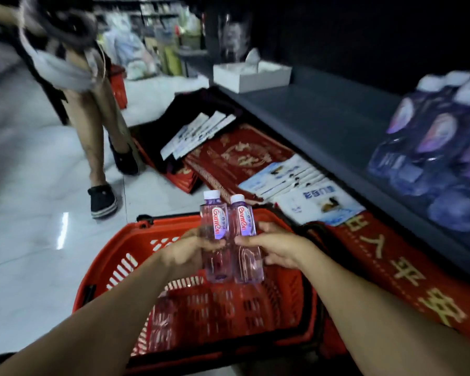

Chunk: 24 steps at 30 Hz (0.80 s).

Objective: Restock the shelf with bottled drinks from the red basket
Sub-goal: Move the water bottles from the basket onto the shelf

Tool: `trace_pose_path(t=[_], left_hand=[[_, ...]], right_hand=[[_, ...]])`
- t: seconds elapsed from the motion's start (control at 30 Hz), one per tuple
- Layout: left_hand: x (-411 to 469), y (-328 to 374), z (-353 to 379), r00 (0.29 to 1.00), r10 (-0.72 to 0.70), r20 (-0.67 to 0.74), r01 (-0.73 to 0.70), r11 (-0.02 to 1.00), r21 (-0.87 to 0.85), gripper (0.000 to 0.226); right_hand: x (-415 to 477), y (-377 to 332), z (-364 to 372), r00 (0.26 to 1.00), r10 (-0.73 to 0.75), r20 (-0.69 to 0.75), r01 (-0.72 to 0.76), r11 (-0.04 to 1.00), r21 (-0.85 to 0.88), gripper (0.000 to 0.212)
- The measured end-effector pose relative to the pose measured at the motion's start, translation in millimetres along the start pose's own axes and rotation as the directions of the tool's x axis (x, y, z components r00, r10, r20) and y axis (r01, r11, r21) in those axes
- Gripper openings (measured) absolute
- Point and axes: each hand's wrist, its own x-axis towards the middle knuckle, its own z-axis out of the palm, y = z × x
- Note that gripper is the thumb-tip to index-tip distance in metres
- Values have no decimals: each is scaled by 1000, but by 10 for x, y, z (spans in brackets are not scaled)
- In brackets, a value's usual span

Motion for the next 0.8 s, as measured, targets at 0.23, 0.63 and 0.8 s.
trace_pose_path(t=[0.23, 0.63, 0.8], left_hand=[[-179, 743, 769, 936, 333, -113, -334, 943, 18, 47], [730, 1516, 1900, 801, 571, 180, -578, 816, -18, 47], [1293, 1674, 2114, 784, 569, 247, -582, 812, -24, 51]], right_hand=[[-758, -584, -278, 820, -457, -345, 381, 885, -268, 55], [-1052, -985, -1057, 249, -544, -802, 492, 784, -379, 57], [-806, -1019, -1294, 63, -521, -851, 376, 802, -463, 79]])
